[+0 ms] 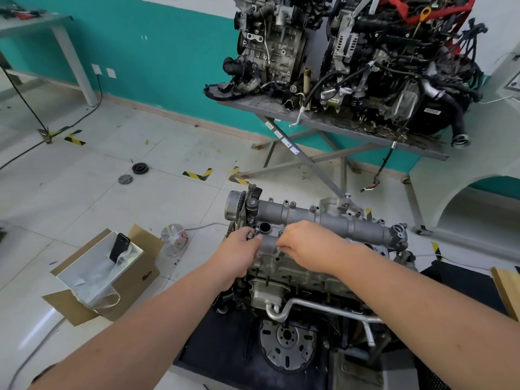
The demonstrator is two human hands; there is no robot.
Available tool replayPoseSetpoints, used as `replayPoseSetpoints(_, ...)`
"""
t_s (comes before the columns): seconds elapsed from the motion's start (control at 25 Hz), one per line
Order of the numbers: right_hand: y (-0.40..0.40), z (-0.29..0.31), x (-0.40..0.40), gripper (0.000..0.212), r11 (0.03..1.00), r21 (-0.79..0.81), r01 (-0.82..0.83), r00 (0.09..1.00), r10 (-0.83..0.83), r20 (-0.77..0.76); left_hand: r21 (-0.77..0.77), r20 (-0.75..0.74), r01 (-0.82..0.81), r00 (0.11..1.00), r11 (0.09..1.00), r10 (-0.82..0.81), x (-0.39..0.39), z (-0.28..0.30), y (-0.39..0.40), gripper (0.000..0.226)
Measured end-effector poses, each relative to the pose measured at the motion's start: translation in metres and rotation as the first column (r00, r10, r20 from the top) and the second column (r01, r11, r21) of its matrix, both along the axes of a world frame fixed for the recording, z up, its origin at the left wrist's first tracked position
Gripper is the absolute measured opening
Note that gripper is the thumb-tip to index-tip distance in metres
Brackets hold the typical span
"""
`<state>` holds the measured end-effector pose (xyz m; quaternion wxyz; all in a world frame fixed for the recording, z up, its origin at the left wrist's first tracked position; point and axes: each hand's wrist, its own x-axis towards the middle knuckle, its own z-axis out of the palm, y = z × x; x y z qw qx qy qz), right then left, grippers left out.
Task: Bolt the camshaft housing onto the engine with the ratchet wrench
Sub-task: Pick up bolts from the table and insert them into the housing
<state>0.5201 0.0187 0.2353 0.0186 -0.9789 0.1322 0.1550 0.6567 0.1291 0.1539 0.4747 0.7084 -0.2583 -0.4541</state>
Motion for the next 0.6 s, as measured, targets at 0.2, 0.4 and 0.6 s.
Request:
replayPoseSetpoints(0.2, 0.006, -0.008, 0.0, 0.024, 0.999, -0.016, -0.045, 0.996, 0.043, -0.075, -0.066, 0.079, -0.032, 0.996, 0.997, 0.038, 0.008, -0.004, -0.004, 0.025)
replayPoseSetpoints(0.4, 0.004, -0.027, 0.007, 0.017, 0.994, -0.096, 0.061, 0.994, -0.069, -0.085, -0.097, -0.002, -0.125, 0.992, 0.987, 0.125, 0.02, -0.001, -0.01, 0.022)
replayPoseSetpoints(0.6, 0.004, -0.045, 0.014, 0.018, 0.983, -0.182, -0.024, 0.999, 0.014, -0.052, -0.086, -0.013, -0.097, 0.995, 0.992, 0.097, 0.017, -0.004, -0.006, 0.021)
